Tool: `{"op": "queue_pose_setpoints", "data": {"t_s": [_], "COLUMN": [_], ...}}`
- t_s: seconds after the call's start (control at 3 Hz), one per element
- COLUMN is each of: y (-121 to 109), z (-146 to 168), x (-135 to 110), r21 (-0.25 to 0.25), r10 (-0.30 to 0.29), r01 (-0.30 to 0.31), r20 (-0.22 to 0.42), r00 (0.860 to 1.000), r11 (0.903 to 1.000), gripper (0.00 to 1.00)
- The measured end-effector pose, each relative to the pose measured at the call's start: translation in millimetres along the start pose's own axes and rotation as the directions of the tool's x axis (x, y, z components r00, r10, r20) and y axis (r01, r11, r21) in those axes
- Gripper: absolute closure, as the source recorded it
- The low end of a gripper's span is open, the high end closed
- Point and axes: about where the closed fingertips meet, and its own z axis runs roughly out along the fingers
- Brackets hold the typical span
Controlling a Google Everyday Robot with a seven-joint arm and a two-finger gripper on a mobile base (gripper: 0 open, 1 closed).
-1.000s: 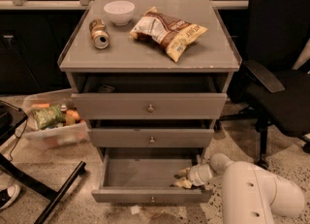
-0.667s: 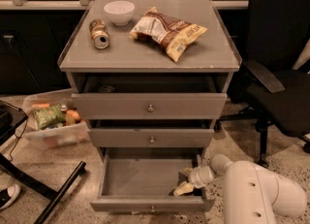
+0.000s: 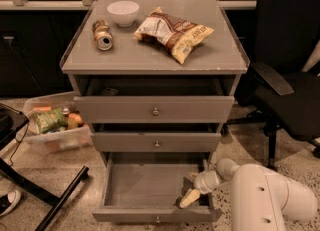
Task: Open bottom drawer
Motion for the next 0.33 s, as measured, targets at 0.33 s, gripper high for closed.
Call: {"op": "queue_pose_setpoints", "data": {"t_s": [0.33], "y": [3.5], "z": [-3.3], "x": [-8.7], "r21": [0.005], "r10": [-0.021], "r01": [0.021], "r20": [0.005], "r00": [1.0], "r11": [0.9998], "gripper": [0.0]}}
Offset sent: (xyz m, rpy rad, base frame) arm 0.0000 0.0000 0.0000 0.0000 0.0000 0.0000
